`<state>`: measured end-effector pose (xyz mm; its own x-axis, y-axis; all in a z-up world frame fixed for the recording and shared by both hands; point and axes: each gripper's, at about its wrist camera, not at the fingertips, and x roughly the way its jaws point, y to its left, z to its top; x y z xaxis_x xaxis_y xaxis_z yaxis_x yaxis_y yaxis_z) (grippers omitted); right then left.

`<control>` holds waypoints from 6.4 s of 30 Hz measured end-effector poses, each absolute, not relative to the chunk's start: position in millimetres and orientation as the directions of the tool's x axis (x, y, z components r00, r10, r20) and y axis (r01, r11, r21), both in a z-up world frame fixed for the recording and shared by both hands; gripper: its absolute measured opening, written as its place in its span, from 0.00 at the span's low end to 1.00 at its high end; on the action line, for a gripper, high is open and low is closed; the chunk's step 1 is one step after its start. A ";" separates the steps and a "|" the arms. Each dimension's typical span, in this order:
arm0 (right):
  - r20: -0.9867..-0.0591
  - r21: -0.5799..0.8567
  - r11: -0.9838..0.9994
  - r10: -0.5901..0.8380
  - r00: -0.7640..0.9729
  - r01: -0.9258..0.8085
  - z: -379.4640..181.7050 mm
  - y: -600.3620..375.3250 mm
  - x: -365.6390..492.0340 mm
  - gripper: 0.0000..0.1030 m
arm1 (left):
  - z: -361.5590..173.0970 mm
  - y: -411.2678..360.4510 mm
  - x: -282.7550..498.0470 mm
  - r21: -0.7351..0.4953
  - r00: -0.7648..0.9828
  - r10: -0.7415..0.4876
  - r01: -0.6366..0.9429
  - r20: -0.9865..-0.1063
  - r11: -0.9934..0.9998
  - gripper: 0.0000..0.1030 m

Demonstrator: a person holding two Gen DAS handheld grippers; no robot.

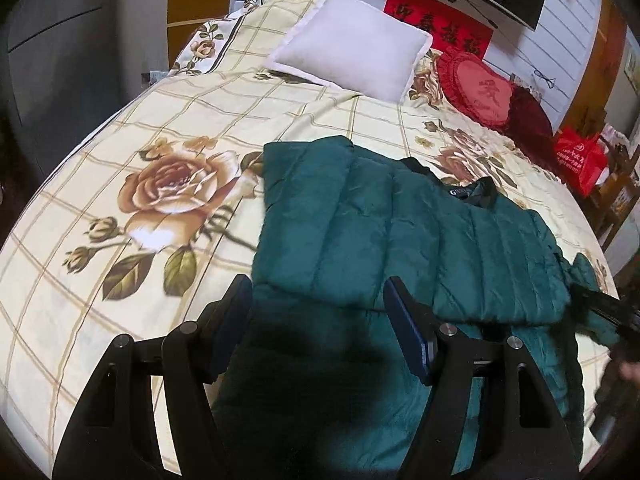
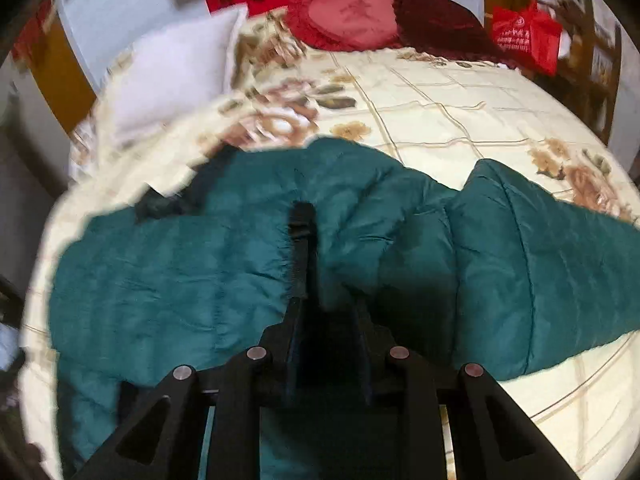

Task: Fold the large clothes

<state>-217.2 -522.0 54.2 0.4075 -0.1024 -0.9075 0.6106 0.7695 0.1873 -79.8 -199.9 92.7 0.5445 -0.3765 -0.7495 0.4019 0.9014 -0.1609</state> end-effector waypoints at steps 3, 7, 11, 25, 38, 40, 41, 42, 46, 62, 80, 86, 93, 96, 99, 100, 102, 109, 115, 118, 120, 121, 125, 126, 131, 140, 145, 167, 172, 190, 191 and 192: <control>-0.889 0.215 0.832 -0.050 0.455 0.511 69.8 -498.3 -212.9 0.22 | 88.8 -212.5 -74.0 -0.133 0.562 -0.356 0.398 -0.747 0.908 0.66; -0.886 0.301 0.852 0.083 0.457 0.429 56.4 -474.5 -192.2 0.23 | 80.2 -226.8 -68.3 -0.124 0.567 -0.342 0.387 -0.749 0.914 0.66; -0.918 0.220 0.865 0.028 0.396 0.450 24.5 -468.1 -172.8 0.23 | 66.9 -242.6 -61.6 -0.119 0.546 -0.327 0.382 -0.771 0.916 0.66; -0.893 0.172 0.887 -0.044 0.449 0.428 35.0 -467.5 -162.8 0.59 | 45.3 -256.1 -54.8 -0.076 0.551 -0.297 0.387 -0.780 0.919 0.66; -0.889 0.216 0.868 -0.015 0.458 0.448 56.1 -458.5 -197.9 0.61 | 75.1 -242.4 -89.5 -0.105 0.575 -0.337 0.397 -0.745 0.912 0.66; -0.880 0.223 0.868 -0.016 0.474 0.443 66.6 -453.5 -208.1 0.61 | 80.7 -240.9 -98.8 -0.109 0.578 -0.344 0.402 -0.740 0.909 0.66; -0.876 0.227 0.868 -0.017 0.482 0.442 71.8 -451.0 -213.1 0.61 | 83.2 -240.2 -103.4 -0.111 0.580 -0.349 0.405 -0.736 0.908 0.66; -0.871 0.229 0.867 -0.020 0.490 0.442 76.6 -448.5 -218.2 0.61 | 85.8 -239.4 -108.8 -0.114 0.581 -0.355 0.409 -0.732 0.905 0.66; -0.862 0.221 0.868 -0.038 0.505 0.444 89.2 -441.2 -237.5 0.61 | 93.8 -238.0 -128.7 -0.111 0.583 -0.365 0.424 -0.726 0.899 0.66; -0.859 0.180 0.846 -0.113 0.498 0.502 115.8 -444.5 -307.7 0.61 | 113.6 -254.5 -201.5 -0.132 0.568 -0.443 0.505 -0.694 0.853 0.66; -0.863 0.149 0.808 -0.176 0.474 0.570 120.7 -481.5 -349.6 0.63 | 108.8 -301.0 -236.6 -0.134 0.513 -0.483 0.574 -0.709 0.808 0.66; -0.861 0.117 0.775 -0.234 0.453 0.622 120.3 -512.9 -363.2 0.63 | 103.2 -310.6 -237.8 -0.128 0.504 -0.477 0.579 -0.720 0.805 0.66; -0.849 0.030 0.678 -0.371 0.377 0.734 112.4 -577.0 -386.0 0.63 | 95.3 -313.4 -235.9 -0.124 0.495 -0.470 0.580 -0.730 0.805 0.66; -0.848 0.012 0.610 -0.414 0.331 0.792 102.9 -609.7 -399.4 0.65 | 91.8 -313.1 -233.2 -0.127 0.489 -0.467 0.579 -0.737 0.806 0.66; -0.848 -0.016 0.526 -0.458 0.267 0.850 90.0 -646.6 -416.6 0.68 | 88.9 -311.4 -230.4 -0.131 0.483 -0.466 0.577 -0.741 0.806 0.66; -0.847 -0.033 0.495 -0.475 0.238 0.869 85.5 -659.6 -423.0 0.68 | 88.0 -310.8 -229.9 -0.132 0.482 -0.466 0.577 -0.742 0.806 0.66; -0.852 -0.055 0.445 -0.488 0.191 0.894 78.5 -681.8 -434.2 0.69 | 85.6 -308.8 -227.2 -0.133 0.477 -0.463 0.576 -0.747 0.807 0.66; -0.854 -0.122 0.315 -0.517 0.063 0.941 57.3 -747.7 -460.6 0.74 | 80.6 -304.1 -217.0 -0.136 0.475 -0.452 0.561 -0.755 0.817 0.66; -0.869 -0.110 0.278 -0.493 0.044 0.954 41.1 -771.9 -471.1 0.78 | 72.5 -304.7 -211.6 -0.136 0.460 -0.441 0.558 -0.771 0.819 0.66; -0.876 -0.118 0.299 -0.480 0.042 0.947 34.9 -777.4 -466.4 0.79 | 68.8 -306.0 -210.6 -0.129 0.455 -0.432 0.558 -0.778 0.820 0.66; -0.884 -0.109 0.309 -0.464 0.050 0.945 29.5 -781.1 -463.9 0.79 | 67.3 -306.1 -209.6 -0.128 0.452 -0.429 0.557 -0.782 0.821 0.66; -0.889 -0.104 0.315 -0.455 0.053 0.943 26.8 -782.9 -463.2 0.79 | 66.5 -306.1 -209.2 -0.129 0.451 -0.428 0.556 -0.783 0.821 0.66; -0.905 -0.097 0.317 -0.423 0.049 0.943 16.0 -788.0 -461.6 0.79 | 67.0 -304.0 -207.6 -0.120 0.457 -0.421 0.554 -0.784 0.824 0.66; -0.906 -0.090 0.314 -0.420 0.053 0.945 13.9 -788.6 -461.9 0.79 | 67.6 -302.8 -206.8 -0.118 0.460 -0.419 0.551 -0.783 0.826 0.66; -0.907 -0.098 0.346 -0.416 0.059 0.933 12.8 -783.8 -457.2 0.54 | 70.1 -295.5 -202.5 -0.122 0.470 -0.416 0.536 -0.779 0.835 0.66; -0.861 0.061 0.466 -0.422 0.282 0.883 72.7 -747.4 -442.7 0.13 | 77.4 -284.3 -202.1 -0.110 0.493 -0.406 0.524 -0.769 0.845 0.66; -0.815 0.113 0.587 -0.406 0.412 0.801 120.7 -703.5 -412.4 0.12 | 82.5 -275.5 -199.9 -0.096 0.512 -0.394 0.513 -0.763 0.853 0.66; -0.819 0.216 0.857 -0.102 0.564 0.469 155.7 -542.1 -244.3 0.04 | 87.2 -222.7 -173.5 -0.144 0.530 -0.385 0.439 -0.755 0.887 0.66; -0.840 0.139 0.842 -0.178 0.513 0.521 140.9 -557.7 -266.5 0.52 | 81.0 -223.2 -172.8 -0.176 0.506 -0.402 0.436 -0.763 0.883 0.66; -0.809 0.262 0.789 -0.135 0.573 0.556 137.9 -598.1 -268.3 0.22 | 83.7 -217.3 -169.6 -0.169 0.515 -0.408 0.449 -0.754 0.877 0.66; -0.797 0.283 0.794 -0.118 0.592 0.538 145.6 -596.5 -265.7 0.22 | 85.1 -216.2 -168.8 -0.171 0.519 -0.409 0.446 -0.750 0.879 0.66; -0.777 0.321 0.801 -0.083 0.624 0.506 157.4 -593.6 -261.6 0.22 | 86.2 -214.8 -167.9 -0.175 0.522 -0.411 0.442 -0.748 0.880 0.66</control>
<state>-261.6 -593.6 157.4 0.6237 -0.0830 -0.7773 0.5060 0.8008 0.3205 -167.9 -214.8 86.2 0.5216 -0.4112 -0.7476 0.4424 0.8795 -0.1751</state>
